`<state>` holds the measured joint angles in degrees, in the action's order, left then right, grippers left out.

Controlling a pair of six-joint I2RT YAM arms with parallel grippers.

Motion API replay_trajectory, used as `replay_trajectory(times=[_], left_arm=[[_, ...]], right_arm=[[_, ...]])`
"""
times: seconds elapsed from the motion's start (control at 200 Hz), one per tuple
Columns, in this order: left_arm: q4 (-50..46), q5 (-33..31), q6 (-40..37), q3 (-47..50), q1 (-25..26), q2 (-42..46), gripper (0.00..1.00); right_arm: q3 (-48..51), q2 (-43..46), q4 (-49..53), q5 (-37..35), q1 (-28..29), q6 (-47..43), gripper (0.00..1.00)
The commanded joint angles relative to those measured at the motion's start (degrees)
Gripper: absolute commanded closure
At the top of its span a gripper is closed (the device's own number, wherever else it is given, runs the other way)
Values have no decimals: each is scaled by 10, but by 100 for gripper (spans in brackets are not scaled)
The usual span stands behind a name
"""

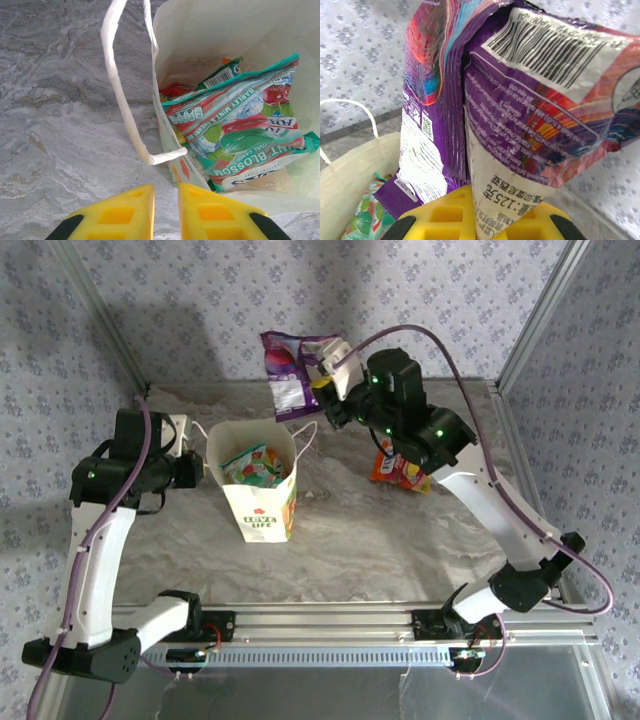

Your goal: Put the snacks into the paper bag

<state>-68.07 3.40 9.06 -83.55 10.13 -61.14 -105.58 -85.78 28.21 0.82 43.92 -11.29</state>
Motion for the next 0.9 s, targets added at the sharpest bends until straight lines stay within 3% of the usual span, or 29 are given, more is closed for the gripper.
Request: replay_trajectory(times=[0.0, 0.325, 0.545, 0.894], left_arm=[[25, 6, 10, 6, -2, 19, 81], [45, 23, 4, 8, -4, 19, 79], [39, 11, -2, 4, -9, 19, 60], [65, 51, -4, -3, -48, -5, 59]], right_arm=[[-23, -12, -38, 17, 17, -35, 89], [-40, -59, -54, 9, 49, -82, 90], [-75, -99, -40, -14, 63, -109, 90], [-112, -145, -17, -38, 70, -166, 91]])
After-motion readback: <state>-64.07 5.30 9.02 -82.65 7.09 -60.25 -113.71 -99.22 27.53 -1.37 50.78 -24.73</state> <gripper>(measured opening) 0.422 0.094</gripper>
